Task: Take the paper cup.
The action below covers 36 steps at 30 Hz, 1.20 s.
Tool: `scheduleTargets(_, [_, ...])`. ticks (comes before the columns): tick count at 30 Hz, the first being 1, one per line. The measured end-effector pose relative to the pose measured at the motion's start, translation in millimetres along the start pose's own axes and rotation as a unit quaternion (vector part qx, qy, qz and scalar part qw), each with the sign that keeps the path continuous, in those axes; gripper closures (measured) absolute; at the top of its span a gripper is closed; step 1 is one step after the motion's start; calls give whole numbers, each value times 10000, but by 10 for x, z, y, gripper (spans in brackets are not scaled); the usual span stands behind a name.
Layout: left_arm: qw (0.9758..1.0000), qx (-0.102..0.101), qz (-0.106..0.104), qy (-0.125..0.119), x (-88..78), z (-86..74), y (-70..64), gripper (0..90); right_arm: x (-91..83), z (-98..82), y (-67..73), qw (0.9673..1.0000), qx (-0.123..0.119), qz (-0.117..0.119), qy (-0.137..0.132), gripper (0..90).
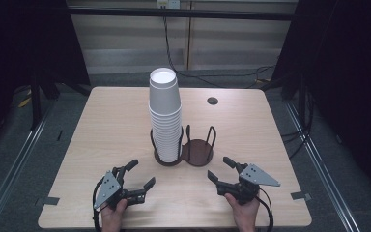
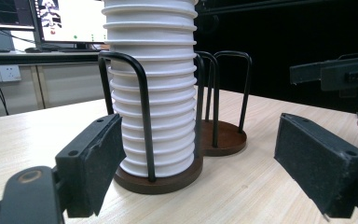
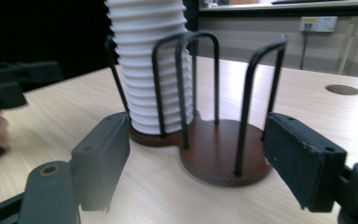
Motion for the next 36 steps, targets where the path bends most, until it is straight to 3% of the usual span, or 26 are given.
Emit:
scheduleTargets(4, [10000, 0, -2, -1, 0, 0, 0, 156, 24, 35, 11, 9999, 87, -62, 36, 224])
scheduleTargets(11, [10000, -5, -1, -3, 0, 0, -1, 156, 89, 98, 71, 9991, 282, 261, 153, 218])
scheduleTargets(18, [10000, -3, -13, -1, -1, 0, -1, 156, 149, 222, 125, 9979, 310, 554, 149, 210])
scheduleTargets(36, [10000, -2, -16, -1, -1, 0, 0, 156, 325, 496, 176, 9949, 305, 958, 100, 212])
Point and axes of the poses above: each handheld gripper's, and its own axes: x roughly forward along the jaws, z roughly out of its top, y roughly to its left, the point moved 6 cm from there along x, roughly forward along the jaws, and after that the axes turned 13 degrees about -y, right-handed, at the moved point
